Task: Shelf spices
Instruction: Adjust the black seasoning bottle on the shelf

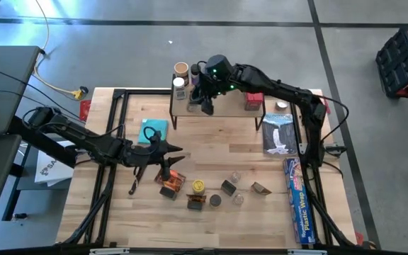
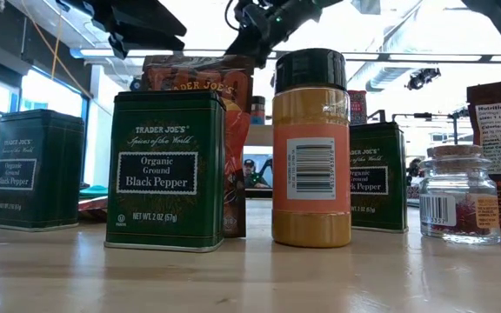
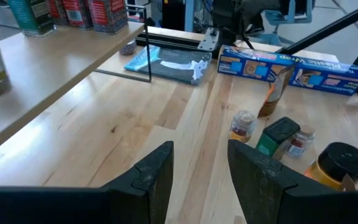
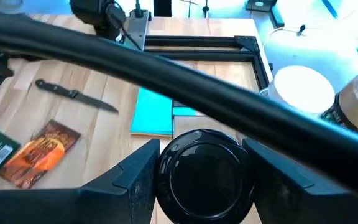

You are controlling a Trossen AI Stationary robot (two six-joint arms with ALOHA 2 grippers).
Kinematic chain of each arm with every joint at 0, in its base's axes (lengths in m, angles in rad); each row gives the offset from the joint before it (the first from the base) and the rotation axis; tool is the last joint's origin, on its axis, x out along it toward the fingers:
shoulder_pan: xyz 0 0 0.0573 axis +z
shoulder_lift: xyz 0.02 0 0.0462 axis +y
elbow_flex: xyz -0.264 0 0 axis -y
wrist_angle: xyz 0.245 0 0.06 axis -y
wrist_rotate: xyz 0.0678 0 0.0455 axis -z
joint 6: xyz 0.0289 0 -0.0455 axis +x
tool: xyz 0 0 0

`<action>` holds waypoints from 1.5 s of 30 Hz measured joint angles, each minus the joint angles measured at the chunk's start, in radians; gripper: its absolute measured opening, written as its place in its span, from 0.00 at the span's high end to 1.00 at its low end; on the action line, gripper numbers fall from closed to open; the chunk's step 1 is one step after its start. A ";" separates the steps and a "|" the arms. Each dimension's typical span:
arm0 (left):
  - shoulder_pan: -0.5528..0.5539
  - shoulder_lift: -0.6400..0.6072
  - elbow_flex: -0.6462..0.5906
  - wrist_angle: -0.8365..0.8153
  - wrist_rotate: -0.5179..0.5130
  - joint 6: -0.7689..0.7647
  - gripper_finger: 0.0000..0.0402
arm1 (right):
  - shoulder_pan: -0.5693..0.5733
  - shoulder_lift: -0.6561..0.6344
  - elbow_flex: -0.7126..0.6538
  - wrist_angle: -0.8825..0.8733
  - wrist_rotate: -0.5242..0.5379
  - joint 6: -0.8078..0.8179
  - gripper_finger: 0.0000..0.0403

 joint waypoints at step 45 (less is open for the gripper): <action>0.000 -0.001 0.000 -0.003 0.059 -0.009 0.63 | 0.002 0.184 0.127 0.100 -0.056 0.031 0.49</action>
